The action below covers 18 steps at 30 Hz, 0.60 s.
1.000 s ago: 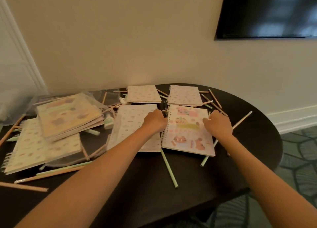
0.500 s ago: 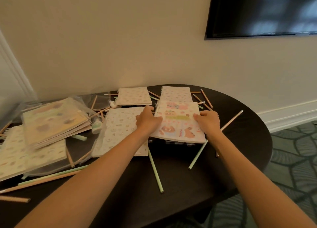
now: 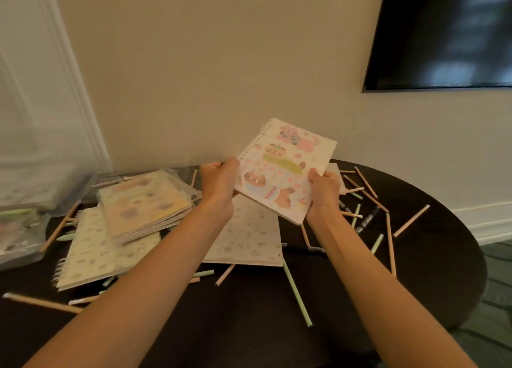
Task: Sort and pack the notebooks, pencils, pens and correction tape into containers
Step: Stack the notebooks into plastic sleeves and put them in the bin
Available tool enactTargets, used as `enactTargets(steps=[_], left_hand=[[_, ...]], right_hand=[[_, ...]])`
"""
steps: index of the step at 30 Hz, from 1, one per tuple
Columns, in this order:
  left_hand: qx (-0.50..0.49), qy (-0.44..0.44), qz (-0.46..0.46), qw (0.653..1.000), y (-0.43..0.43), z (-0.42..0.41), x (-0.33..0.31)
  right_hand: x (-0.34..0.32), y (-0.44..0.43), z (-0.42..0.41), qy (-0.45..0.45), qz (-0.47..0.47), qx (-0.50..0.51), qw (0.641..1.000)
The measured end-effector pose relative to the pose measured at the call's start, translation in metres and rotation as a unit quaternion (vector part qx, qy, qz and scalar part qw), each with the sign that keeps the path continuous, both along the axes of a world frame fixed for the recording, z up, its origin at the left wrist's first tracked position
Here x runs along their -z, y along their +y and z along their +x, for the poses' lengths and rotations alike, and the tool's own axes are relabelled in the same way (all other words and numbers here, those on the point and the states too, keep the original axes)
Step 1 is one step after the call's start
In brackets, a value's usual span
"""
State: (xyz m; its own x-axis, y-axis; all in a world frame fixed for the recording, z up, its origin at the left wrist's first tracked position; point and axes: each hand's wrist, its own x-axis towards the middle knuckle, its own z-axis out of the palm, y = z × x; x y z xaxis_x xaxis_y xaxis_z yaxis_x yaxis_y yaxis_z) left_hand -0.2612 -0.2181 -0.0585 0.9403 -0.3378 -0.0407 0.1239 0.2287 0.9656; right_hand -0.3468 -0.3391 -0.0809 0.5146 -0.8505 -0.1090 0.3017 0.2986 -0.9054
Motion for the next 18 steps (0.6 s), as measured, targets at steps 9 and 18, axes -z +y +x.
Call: enactTargets(steps=[9,18], left_hand=[[-0.091,0.059,-0.033,0.994,0.069,0.012,0.026],[0.083,0.035,0.062,0.994,0.146,0.074,0.007]], right_hand=[[0.01,0.073,0.044,-0.033,-0.007,-0.1,0.994],[0.001,0.063,0.028,0.04,-0.089,-0.277,0.956]])
